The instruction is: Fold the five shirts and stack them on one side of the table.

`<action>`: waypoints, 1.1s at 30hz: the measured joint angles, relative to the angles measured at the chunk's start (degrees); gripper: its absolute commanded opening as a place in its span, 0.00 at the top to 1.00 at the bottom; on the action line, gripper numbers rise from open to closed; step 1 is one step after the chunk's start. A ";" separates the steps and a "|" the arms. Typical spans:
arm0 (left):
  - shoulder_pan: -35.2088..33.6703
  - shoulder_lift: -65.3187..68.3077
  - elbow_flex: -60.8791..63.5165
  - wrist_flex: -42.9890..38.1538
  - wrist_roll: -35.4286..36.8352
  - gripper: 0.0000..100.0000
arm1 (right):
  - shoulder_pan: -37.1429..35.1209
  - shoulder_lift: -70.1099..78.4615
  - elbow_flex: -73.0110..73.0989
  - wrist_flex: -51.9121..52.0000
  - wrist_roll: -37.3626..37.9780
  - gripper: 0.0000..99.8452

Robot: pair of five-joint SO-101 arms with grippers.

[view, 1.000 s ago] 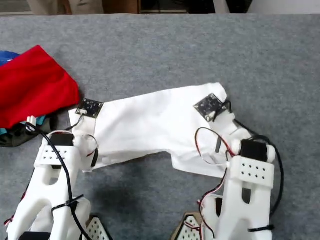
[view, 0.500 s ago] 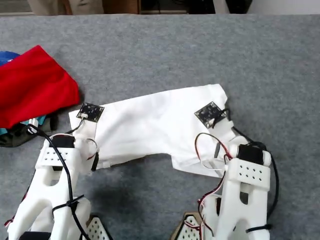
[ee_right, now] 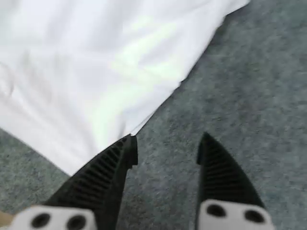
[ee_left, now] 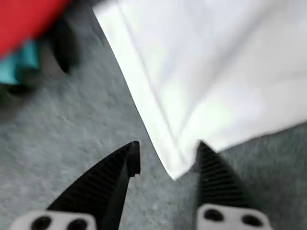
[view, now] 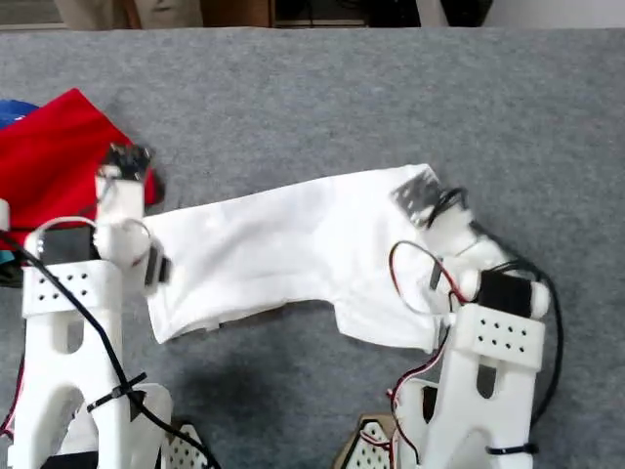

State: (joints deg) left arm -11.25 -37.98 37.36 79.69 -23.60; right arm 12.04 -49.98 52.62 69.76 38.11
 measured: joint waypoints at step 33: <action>-5.10 44.31 -6.07 -40.35 16.44 0.96 | -6.86 69.45 -40.97 -21.63 -14.07 1.00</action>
State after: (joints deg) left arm -16.35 6.33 31.30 39.34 -7.16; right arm 5.19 19.47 11.65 48.13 24.04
